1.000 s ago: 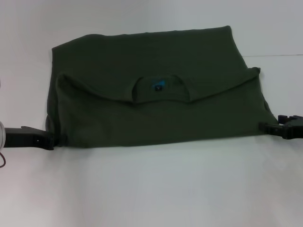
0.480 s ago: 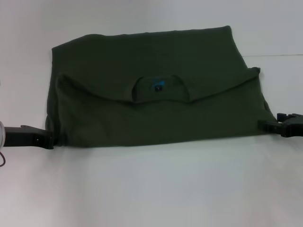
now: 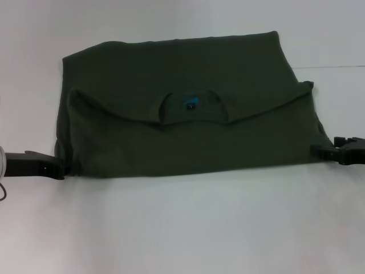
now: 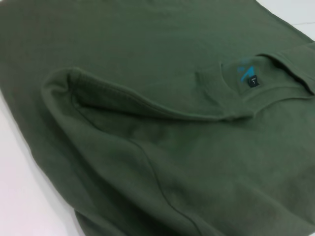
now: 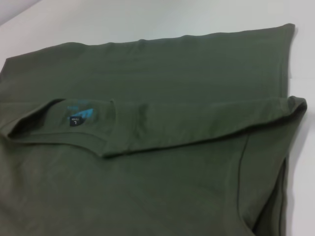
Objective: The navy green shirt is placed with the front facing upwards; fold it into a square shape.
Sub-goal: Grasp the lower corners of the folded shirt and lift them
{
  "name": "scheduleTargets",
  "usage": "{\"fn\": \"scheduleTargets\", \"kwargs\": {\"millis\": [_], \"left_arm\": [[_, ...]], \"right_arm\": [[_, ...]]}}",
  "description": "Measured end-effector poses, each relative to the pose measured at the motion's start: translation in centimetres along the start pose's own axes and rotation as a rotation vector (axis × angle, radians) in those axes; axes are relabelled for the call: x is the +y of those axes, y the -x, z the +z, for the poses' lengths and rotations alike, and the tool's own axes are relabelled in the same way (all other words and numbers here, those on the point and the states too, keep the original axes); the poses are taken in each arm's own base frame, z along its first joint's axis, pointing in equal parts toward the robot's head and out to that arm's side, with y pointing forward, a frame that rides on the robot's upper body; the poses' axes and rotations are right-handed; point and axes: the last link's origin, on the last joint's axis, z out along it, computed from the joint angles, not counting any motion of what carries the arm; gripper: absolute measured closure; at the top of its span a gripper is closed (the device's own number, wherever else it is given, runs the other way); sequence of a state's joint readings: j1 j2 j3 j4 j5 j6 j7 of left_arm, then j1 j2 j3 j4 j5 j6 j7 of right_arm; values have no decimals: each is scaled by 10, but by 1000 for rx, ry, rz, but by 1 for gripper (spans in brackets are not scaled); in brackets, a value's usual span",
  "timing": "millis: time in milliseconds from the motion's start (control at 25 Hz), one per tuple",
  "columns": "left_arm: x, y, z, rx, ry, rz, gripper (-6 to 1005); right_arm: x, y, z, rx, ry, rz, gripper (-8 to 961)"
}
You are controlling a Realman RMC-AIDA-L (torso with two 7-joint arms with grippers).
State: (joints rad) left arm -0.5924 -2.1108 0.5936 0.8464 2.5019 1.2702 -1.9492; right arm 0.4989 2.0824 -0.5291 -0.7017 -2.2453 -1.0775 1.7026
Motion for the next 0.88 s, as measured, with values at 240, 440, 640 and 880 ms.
{"fn": "scheduleTargets", "kwargs": {"millis": [240,440,640,880], "left_arm": [[0,0,0,0,0,0,971],[0,0,0,1,-1,-1,970],[0,0,1,1,-4,1,971],[0,-1,1,3,-7,1,970]], "right_arm": [[-1,1,3,2,-9,15,158],[0,2,6,5,-1,18,158],[0,4,8,12,-8,18,221],[2,3,12,51,-8,10,314]]}}
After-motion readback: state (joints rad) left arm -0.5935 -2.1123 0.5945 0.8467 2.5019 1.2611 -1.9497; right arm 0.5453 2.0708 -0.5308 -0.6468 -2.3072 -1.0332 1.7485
